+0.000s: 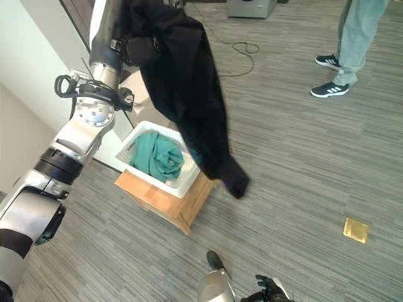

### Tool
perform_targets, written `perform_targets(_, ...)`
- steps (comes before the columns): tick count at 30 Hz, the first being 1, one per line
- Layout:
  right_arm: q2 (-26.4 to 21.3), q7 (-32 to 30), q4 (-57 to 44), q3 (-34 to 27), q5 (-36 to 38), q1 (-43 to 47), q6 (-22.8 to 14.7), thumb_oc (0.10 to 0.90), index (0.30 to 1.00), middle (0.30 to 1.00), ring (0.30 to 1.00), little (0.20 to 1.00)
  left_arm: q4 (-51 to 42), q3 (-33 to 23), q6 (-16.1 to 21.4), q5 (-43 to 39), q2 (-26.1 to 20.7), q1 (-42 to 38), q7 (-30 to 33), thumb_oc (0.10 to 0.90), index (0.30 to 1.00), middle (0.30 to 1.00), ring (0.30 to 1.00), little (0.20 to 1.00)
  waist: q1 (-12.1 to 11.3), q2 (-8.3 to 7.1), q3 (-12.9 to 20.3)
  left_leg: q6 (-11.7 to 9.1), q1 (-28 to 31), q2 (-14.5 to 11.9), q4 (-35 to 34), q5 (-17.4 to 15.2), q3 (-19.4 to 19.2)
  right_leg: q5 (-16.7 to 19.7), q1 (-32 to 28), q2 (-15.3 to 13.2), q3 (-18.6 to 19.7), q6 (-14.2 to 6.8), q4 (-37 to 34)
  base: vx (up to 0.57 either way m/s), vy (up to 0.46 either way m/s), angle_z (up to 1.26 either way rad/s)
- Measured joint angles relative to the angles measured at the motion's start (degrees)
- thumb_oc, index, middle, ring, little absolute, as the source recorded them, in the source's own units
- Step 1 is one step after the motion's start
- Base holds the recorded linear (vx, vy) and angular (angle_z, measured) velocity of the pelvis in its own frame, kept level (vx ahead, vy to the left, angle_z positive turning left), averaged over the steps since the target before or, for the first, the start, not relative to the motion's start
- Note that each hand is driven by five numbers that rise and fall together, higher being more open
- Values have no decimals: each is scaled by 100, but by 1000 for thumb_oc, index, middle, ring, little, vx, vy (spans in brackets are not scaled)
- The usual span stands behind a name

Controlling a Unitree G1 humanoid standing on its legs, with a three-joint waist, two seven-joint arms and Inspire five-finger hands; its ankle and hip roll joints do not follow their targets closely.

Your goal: Pick up bed clothes into laundry basket.

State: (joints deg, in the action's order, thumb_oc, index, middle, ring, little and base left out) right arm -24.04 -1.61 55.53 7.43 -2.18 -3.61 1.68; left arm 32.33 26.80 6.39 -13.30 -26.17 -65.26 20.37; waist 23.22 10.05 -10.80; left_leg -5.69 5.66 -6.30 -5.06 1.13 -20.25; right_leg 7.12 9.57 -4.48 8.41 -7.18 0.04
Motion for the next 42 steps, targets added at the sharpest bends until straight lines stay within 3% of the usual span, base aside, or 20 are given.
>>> perform_targets(7,-58,-57,47,-55,24,147,0,800,900,900,900,900,1014,-5,-328,6,5,-15,-110,400,300,300,300,300,-78,-29,-115,-3,-18,-29,1,4,20,-8,1,22,-39,10,4,13,-39,2)
perform_targets(13,-53,-59,55,-56,28,135,0,800,900,900,900,900,1040,-6,-458,49,-14,-15,-110,400,300,300,300,300,-169,-112,-171,-3,-18,-25,2,5,28,-9,-1,17,-41,3,0,17,-33,0)
perform_targets(16,18,-120,303,-46,74,143,-91,800,900,900,900,900,1075,13,-488,705,-51,-17,-106,400,300,300,300,300,-209,-132,-183,-5,21,-49,2,6,54,-22,-58,33,-76,16,-8,17,-28,3)
perform_targets(20,25,-169,443,-48,125,153,-139,800,900,900,900,900,1300,12,-499,1316,-235,-54,-70,400,300,300,300,300,-207,-139,-187,-5,51,-47,2,4,46,-26,-80,34,-62,15,-4,0,0,0)
perform_targets(26,116,-194,762,-41,136,230,-181,800,900,900,900,900,1509,44,-514,1516,-595,-198,10,400,300,300,300,300,-218,-178,-188,-16,56,-58,1,-23,-49,-65,34,97,24,40,123,17,-14,-9)
perform_targets(35,280,-228,950,-33,152,243,-181,800,900,900,900,900,1653,363,-483,1578,-1542,-1238,260,400,300,300,300,300,-220,-304,-163,-34,118,-92,3,-13,-208,-166,184,186,156,47,392,22,-5,-10)
perform_targets(42,281,-229,938,11,155,338,-197,800,900,900,900,900,1749,510,-482,1578,-1599,-1430,313,400,300,300,300,300,-222,-300,-100,-39,148,-83,1,-28,-196,-220,203,179,147,46,521,4,-1,2)
